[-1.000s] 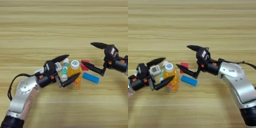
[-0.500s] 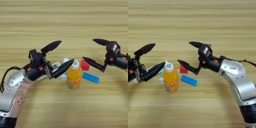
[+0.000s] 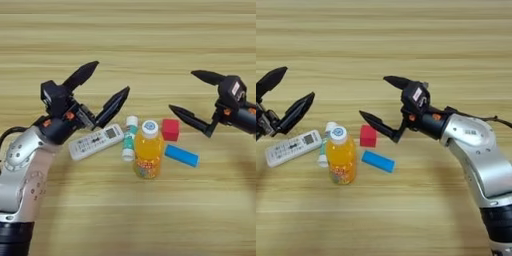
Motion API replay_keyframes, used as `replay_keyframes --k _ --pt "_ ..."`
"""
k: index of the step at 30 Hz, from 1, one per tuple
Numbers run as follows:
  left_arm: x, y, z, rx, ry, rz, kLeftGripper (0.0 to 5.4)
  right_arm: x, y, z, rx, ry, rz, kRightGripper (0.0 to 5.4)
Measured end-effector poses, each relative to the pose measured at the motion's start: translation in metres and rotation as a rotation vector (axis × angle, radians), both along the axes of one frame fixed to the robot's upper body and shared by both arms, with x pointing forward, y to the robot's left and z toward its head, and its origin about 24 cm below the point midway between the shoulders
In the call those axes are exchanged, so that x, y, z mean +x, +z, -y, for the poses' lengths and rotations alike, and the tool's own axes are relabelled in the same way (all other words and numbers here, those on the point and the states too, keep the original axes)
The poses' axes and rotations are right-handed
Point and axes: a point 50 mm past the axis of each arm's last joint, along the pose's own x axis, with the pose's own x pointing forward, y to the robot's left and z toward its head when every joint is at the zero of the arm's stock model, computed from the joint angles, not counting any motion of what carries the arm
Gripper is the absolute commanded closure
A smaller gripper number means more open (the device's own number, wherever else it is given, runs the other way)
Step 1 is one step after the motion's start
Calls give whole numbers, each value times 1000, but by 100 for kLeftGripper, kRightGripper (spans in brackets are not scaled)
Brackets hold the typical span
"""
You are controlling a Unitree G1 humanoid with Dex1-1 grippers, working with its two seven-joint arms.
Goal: Move the objects on the table
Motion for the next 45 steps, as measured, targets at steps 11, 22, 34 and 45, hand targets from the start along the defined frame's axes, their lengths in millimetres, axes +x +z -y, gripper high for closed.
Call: replay_keyframes --k 11,22,34,45 --pt "34 -13 -25 53 358 -100 2 14 -25 6 -16 -43 -96 0" --pt "54 -39 -27 96 648 -132 2 17 -45 1 -8 -43 -166 0" --pt "60 -51 -29 33 758 -158 2 21 -74 -11 -23 -71 -269 0" --pt "61 -56 -31 -18 787 -124 2 26 -96 -15 -36 -109 -338 0"
